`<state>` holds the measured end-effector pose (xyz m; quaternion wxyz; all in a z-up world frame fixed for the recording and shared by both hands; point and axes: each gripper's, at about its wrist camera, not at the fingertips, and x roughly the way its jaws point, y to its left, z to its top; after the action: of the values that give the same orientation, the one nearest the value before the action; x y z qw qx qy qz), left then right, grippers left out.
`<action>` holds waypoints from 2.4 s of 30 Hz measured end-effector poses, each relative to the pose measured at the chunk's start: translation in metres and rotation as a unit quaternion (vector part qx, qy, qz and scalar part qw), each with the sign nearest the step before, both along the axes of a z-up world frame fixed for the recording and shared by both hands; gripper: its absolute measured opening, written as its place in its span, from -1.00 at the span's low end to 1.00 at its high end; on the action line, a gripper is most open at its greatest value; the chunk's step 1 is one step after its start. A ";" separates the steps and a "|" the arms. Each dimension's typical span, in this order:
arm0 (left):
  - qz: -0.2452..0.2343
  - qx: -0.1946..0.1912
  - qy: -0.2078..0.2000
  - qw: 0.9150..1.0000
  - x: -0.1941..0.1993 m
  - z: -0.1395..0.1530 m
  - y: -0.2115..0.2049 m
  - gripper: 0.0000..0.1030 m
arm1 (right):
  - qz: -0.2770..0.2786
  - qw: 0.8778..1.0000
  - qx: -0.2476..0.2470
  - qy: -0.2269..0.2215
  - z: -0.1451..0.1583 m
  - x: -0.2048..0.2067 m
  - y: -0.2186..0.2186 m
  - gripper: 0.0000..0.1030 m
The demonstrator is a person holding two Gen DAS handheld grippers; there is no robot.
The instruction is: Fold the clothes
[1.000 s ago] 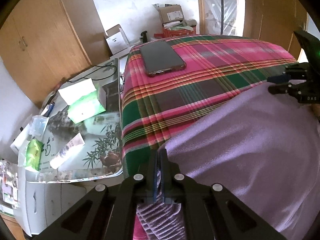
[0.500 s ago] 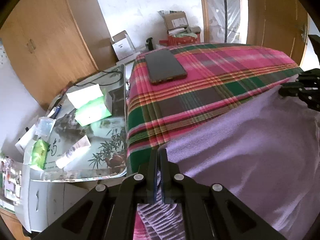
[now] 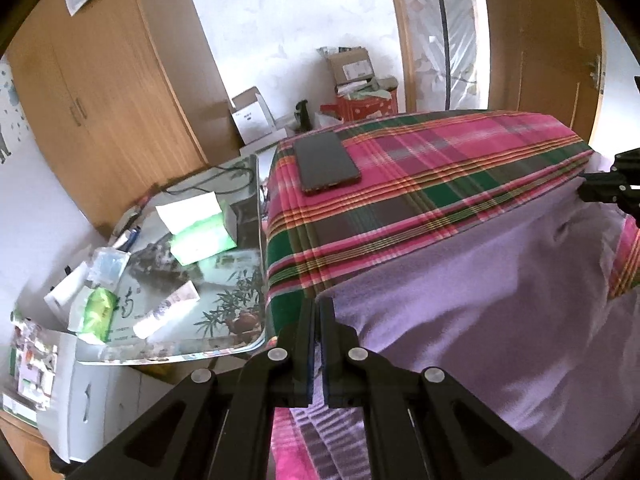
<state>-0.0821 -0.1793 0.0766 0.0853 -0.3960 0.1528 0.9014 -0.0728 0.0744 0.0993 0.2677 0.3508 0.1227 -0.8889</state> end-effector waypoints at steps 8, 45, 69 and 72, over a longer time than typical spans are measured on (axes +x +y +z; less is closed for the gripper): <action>-0.002 0.000 0.015 1.000 0.035 0.017 -0.002 -0.96 | 0.006 1.000 -0.003 0.019 0.022 0.045 -0.003 -0.92; -0.019 -0.005 0.054 0.998 0.171 0.036 0.003 -0.96 | 0.002 0.999 0.001 0.045 0.033 0.191 -0.010 -0.92; -0.040 -0.021 0.020 0.999 0.226 -0.028 0.000 -0.96 | 0.022 0.999 0.041 0.007 -0.022 0.255 -0.020 -0.92; -0.040 -0.025 0.017 0.999 0.231 -0.036 0.002 -0.96 | 0.025 0.999 0.048 0.000 -0.031 0.256 -0.023 -0.92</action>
<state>0.1486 -0.1778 0.0410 0.1091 -0.3758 0.1922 0.8999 0.1836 0.0514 0.0685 0.2723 0.3599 0.1740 -0.8752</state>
